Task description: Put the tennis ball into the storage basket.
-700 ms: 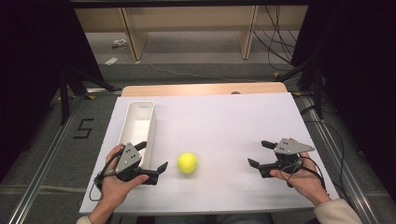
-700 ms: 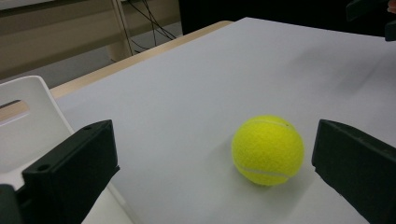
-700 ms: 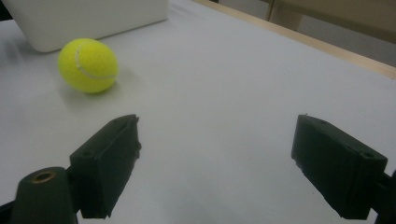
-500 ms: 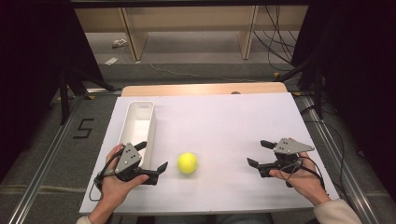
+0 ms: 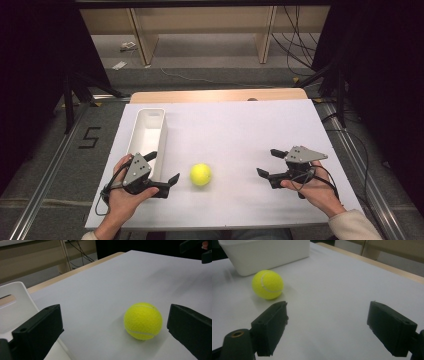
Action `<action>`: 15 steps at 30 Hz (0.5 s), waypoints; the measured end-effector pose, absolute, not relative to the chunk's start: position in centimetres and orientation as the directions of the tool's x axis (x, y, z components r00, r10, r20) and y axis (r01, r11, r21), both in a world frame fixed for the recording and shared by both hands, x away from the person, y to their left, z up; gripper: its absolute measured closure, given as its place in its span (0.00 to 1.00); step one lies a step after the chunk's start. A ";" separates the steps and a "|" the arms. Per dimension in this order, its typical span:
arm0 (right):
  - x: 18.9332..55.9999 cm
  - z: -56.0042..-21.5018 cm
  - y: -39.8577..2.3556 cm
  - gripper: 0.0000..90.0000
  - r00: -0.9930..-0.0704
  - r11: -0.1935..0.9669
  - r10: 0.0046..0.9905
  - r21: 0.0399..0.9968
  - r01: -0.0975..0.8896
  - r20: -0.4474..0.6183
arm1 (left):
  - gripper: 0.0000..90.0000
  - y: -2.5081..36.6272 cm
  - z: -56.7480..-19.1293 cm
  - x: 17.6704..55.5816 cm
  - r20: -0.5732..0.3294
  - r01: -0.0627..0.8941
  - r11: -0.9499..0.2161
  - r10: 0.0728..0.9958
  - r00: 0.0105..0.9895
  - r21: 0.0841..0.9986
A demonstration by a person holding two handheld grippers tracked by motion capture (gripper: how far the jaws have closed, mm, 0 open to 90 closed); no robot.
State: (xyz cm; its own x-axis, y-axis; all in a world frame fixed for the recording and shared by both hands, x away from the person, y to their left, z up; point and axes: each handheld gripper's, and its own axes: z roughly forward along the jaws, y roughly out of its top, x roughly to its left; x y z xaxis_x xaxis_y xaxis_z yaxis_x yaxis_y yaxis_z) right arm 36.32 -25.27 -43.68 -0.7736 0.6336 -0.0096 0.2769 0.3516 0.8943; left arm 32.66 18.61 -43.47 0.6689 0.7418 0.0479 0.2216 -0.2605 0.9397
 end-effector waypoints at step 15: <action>37.4 -43.9 -22.3 0.19 -0.810 0.369 0.587 0.890 0.267 0.000 | 0.00 18.5 -43.4 32.6 0.055 0.218 -0.267 0.741 0.669 0.939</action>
